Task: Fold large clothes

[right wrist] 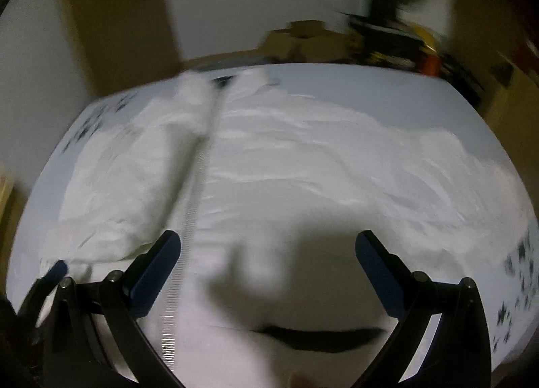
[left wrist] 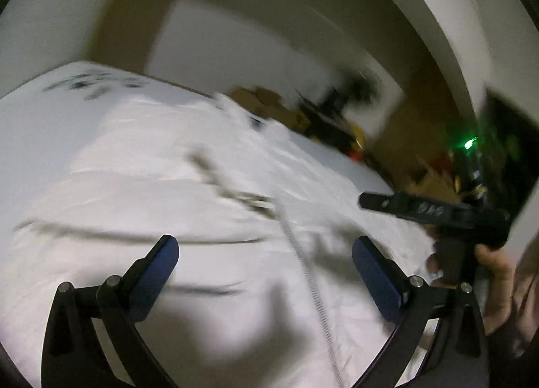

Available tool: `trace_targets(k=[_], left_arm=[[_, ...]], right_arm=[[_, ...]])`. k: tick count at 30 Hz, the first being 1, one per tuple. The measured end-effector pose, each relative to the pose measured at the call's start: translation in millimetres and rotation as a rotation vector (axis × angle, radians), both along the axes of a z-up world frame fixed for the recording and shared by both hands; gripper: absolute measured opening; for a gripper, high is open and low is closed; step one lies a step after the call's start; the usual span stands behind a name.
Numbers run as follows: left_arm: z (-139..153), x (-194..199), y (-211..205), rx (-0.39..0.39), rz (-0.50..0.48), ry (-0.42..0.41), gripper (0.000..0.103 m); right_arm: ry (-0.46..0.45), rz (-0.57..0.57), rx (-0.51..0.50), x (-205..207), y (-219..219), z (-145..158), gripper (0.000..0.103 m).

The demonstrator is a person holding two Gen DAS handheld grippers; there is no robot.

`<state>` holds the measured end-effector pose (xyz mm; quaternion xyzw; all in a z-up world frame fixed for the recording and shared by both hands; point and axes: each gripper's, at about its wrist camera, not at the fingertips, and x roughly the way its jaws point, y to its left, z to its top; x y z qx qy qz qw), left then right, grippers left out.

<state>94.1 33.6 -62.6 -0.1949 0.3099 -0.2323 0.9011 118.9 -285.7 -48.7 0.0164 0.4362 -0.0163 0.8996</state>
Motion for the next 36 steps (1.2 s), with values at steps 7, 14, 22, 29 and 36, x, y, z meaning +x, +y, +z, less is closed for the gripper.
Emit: trace_targets(k=[7, 14, 22, 29, 36], left_arm=[[-5, -51, 112, -0.178, 0.241, 0.061, 0.103], [-4, -71, 153, -0.212, 0.288, 0.065, 0.103], [-5, -66, 149, -0.243, 0.277, 0.068, 0.103], [6, -59, 121, -0.218, 0.233, 0.068, 0.103], [24, -53, 77, -0.119, 0.169, 0.063, 0.103]], right_arm=[[0.069, 0.213, -0.254, 72, 153, -26, 0.102], [0.171, 0.142, -0.456, 125, 184, -78, 0.050], [0.089, 0.020, -0.056, 94, 91, -20, 0.018], [0.118, -0.208, 0.506, 52, -71, -54, 0.023], [-0.021, -0.320, 0.658, -35, -185, -63, 0.066]])
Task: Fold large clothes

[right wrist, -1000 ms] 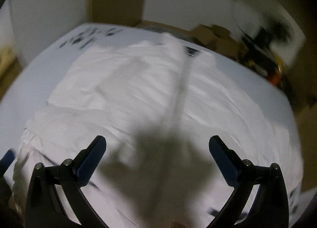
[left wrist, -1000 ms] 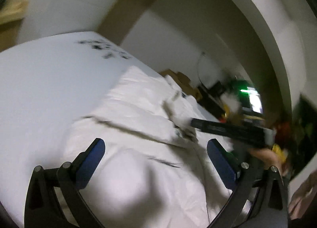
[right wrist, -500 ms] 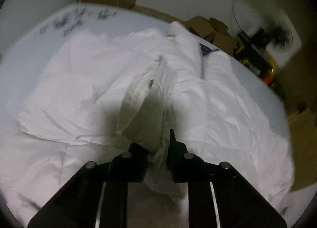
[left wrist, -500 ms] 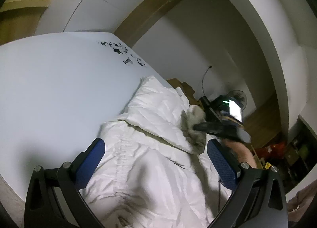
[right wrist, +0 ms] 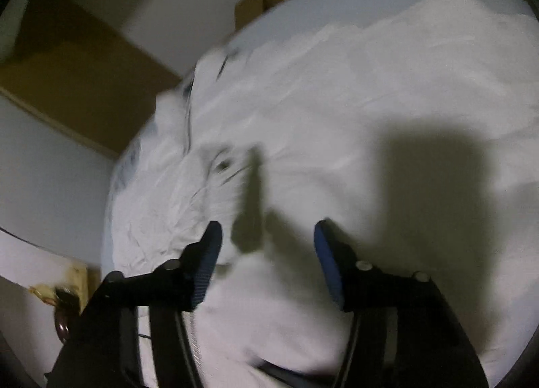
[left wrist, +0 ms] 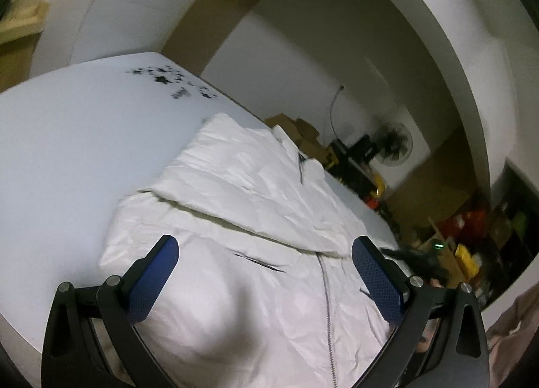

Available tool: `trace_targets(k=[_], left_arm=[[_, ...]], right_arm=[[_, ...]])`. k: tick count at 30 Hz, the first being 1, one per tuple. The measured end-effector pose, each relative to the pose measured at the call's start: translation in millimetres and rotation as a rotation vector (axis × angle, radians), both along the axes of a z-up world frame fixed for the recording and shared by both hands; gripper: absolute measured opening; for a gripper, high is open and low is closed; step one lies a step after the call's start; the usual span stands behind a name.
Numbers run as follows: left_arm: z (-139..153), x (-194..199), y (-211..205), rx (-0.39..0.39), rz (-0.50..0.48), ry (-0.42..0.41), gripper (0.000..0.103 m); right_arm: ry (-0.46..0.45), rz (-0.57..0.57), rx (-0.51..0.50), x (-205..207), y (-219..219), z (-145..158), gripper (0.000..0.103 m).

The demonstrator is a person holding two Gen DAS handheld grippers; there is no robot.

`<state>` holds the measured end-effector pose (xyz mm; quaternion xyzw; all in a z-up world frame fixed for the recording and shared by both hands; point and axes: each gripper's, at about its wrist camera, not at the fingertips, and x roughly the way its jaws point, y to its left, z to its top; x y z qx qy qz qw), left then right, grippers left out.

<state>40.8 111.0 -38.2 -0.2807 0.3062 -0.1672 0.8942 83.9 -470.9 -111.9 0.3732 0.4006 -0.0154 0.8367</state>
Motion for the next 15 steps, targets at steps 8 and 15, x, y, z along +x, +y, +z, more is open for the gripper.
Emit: trace_targets(k=[8, 15], left_arm=[[27, 77, -133, 0.023, -0.386, 0.196, 0.103], [-11, 167, -323, 0.071, -0.607, 0.351, 0.103]], right_arm=[[-0.065, -0.275, 0.025, -127, -113, 16, 0.074], [0.022, -0.460, 0.153, -176, -189, -27, 0.074]])
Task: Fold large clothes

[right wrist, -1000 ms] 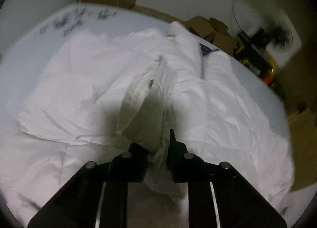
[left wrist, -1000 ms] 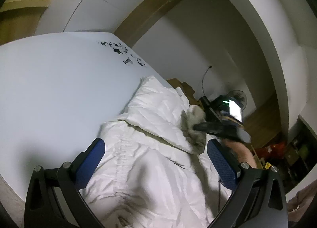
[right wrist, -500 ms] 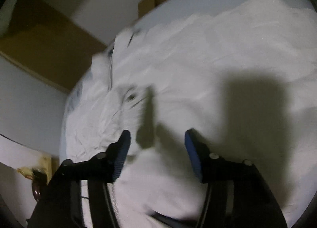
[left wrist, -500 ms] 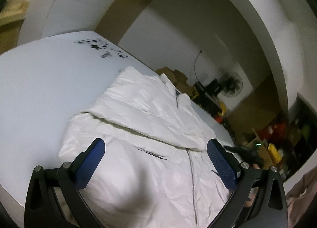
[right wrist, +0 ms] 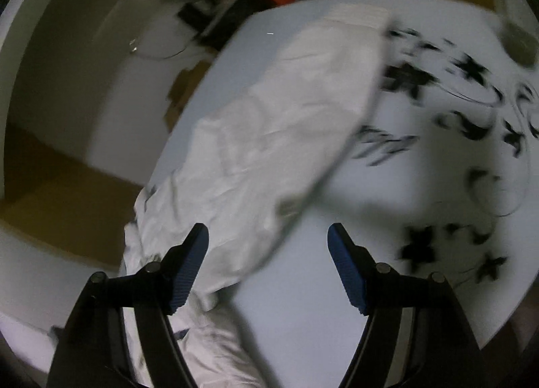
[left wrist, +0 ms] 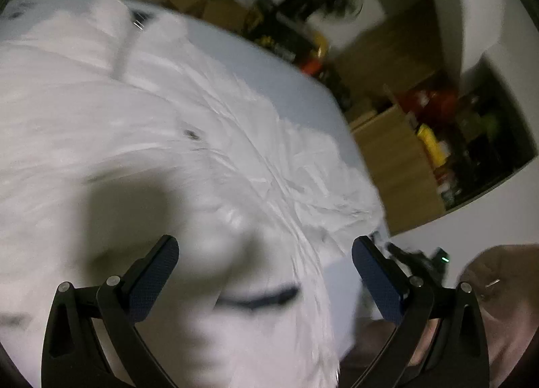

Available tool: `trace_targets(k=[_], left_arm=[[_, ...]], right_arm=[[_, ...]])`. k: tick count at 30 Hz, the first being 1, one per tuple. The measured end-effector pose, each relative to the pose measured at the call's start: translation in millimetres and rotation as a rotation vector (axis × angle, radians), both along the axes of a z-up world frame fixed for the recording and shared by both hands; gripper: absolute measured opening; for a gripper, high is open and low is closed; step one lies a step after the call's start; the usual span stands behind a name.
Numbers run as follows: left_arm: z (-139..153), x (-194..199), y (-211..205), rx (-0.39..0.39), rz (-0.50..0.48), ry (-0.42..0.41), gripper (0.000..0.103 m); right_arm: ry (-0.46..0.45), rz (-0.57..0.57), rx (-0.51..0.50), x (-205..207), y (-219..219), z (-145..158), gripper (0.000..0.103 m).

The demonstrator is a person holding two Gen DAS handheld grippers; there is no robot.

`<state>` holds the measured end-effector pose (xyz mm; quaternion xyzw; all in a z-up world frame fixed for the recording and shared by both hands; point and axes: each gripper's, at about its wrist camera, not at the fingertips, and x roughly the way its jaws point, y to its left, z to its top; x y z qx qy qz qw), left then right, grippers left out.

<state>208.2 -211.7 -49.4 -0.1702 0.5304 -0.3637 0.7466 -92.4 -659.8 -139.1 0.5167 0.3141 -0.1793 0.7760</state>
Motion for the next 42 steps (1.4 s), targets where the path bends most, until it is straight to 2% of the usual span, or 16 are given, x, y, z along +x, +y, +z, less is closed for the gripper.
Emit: trace_targets(k=[2, 4, 9, 12, 15, 20, 26, 27, 28, 29, 30, 32, 36, 38, 40, 42], left_arm=[[-18, 18, -38, 0.034, -0.019, 0.011, 0.103], [-31, 31, -67, 0.066, -0.029, -0.020, 0.103], [-46, 49, -102, 0.078, -0.065, -0.044, 0.103], [-52, 55, -110, 0.093, -0.054, -0.065, 0.103], [-60, 64, -115, 0.095, -0.041, -0.035, 0.103], [-71, 76, -128, 0.107, -0.033, -0.036, 0.103], [-77, 90, -148, 0.111, -0.040, -0.067, 0.103], [-77, 90, -148, 0.109, -0.040, -0.073, 0.103], [-78, 90, -149, 0.107, -0.042, -0.078, 0.103], [-78, 89, -149, 0.106, -0.047, -0.082, 0.103], [-79, 89, -150, 0.100, -0.053, -0.086, 0.103], [-80, 89, -146, 0.077, -0.057, -0.079, 0.103], [-75, 95, -136, 0.005, -0.053, 0.008, 0.103], [-61, 97, -125, -0.045, -0.031, 0.034, 0.103], [-39, 94, -106, -0.093, -0.004, 0.015, 0.103], [-8, 85, -72, -0.104, 0.057, -0.060, 0.103]], right_arm=[[0.008, -0.029, 0.001, -2, -16, -1, 0.074], [0.034, -0.062, -0.019, -1, -34, 0, 0.074], [0.054, -0.067, -0.008, 24, -60, -5, 0.074], [0.046, -0.078, 0.039, 35, -70, -17, 0.074], [0.038, -0.099, 0.068, 33, -82, -24, 0.074], [-0.009, -0.126, 0.104, 41, -93, -26, 0.074], [0.025, -0.145, 0.071, 65, -104, -21, 0.072], [0.047, -0.156, 0.064, 69, -105, -22, 0.058], [0.078, -0.170, 0.078, 73, -108, -27, 0.029], [0.076, -0.173, 0.114, 74, -110, -34, 0.017], [0.049, -0.173, 0.150, 73, -112, -39, 0.010], [0.025, -0.183, 0.179, 69, -114, -40, 0.007], [-0.074, -0.174, 0.083, 59, -98, 9, 0.005], [-0.124, -0.152, -0.012, 58, -78, 51, 0.005], [-0.165, -0.121, -0.106, 61, -52, 94, 0.004], [-0.199, -0.077, -0.201, 67, -21, 132, 0.004]])
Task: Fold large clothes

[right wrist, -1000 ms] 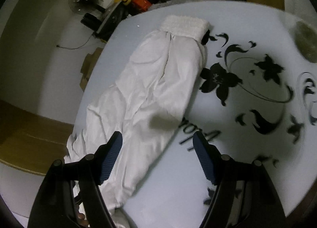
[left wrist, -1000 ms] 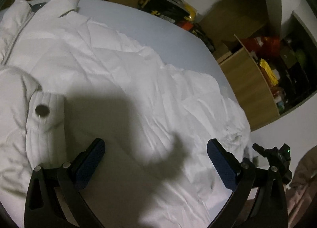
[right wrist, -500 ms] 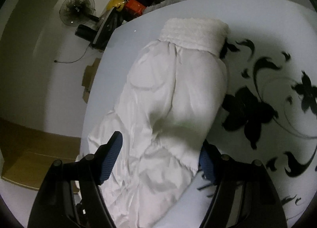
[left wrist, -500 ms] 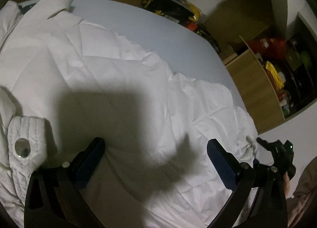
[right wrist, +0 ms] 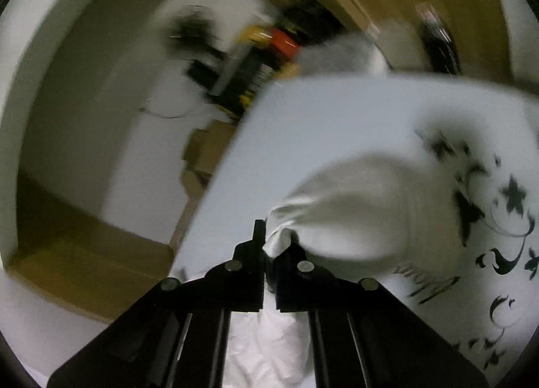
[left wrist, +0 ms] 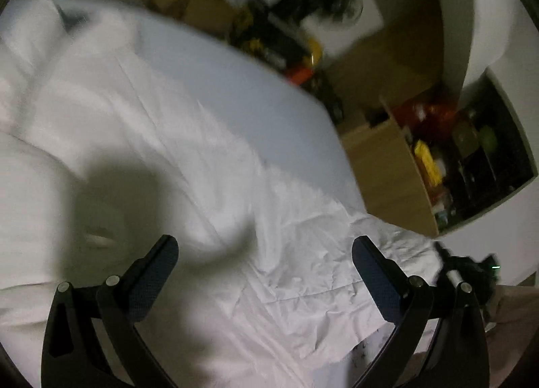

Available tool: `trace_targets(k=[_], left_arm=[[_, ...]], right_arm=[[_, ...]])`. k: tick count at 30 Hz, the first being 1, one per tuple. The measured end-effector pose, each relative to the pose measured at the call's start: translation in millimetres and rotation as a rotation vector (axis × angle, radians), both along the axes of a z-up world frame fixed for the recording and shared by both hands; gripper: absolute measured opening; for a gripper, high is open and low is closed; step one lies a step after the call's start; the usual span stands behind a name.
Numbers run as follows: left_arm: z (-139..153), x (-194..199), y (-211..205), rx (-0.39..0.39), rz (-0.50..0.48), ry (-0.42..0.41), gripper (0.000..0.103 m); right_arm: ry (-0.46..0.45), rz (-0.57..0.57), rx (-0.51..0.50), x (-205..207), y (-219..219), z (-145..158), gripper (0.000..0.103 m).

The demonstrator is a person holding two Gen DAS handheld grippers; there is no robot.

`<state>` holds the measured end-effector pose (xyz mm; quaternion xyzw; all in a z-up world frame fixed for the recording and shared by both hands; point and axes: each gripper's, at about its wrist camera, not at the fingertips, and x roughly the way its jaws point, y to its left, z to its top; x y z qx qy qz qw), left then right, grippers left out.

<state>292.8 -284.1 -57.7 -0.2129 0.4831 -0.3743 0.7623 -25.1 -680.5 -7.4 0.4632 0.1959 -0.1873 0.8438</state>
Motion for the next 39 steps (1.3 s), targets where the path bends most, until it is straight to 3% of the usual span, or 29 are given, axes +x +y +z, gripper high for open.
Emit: trace_targets(k=[3, 7, 11, 13, 17, 19, 20, 23, 25, 27, 30, 35, 37, 39], left_arm=[[31, -19, 63, -0.002, 0.121, -0.082, 0.103], [35, -47, 165, -0.012, 0.315, -0.100, 0.103], [10, -74, 244, -0.037, 0.436, -0.026, 0.103], [-5, -85, 275, -0.033, 0.478, 0.009, 0.103], [-34, -95, 312, -0.024, 0.536, 0.076, 0.103], [-42, -97, 320, -0.037, 0.540, 0.101, 0.103], [-43, -97, 320, -0.040, 0.540, 0.103, 0.103], [-37, -91, 316, -0.042, 0.531, 0.088, 0.103], [-33, -88, 308, -0.056, 0.512, 0.074, 0.103], [-28, -89, 302, -0.072, 0.488, 0.062, 0.103], [-19, -88, 278, -0.083, 0.426, 0.057, 0.103], [-11, -82, 199, -0.032, 0.233, 0.028, 0.103], [-22, -67, 181, 0.068, 0.269, -0.004, 0.103], [-43, -49, 183, 0.147, 0.318, 0.033, 0.103]], right_arm=[[-0.029, 0.116, -0.188, 34, 80, 59, 0.004], [-0.010, 0.347, -0.353, 84, 204, 82, 0.004], [0.095, 0.614, -0.453, 134, 336, 34, 0.004], [0.190, 0.748, -0.515, 155, 404, -15, 0.004], [0.363, 0.925, -0.597, 175, 472, -97, 0.014], [0.408, 0.977, -0.537, 178, 476, -116, 0.033], [0.393, 0.987, -0.498, 176, 472, -115, 0.036], [0.253, 0.974, -0.308, 159, 435, -87, 0.047], [0.161, 0.905, -0.263, 147, 403, -63, 0.068], [0.094, 0.797, -0.262, 126, 368, -43, 0.076], [0.054, 0.714, -0.240, 91, 327, -36, 0.076], [0.040, 0.662, -0.159, 60, 286, -53, 0.076], [0.039, 0.675, -0.144, 53, 286, -60, 0.076], [0.056, 0.667, -0.152, 41, 275, -61, 0.076]])
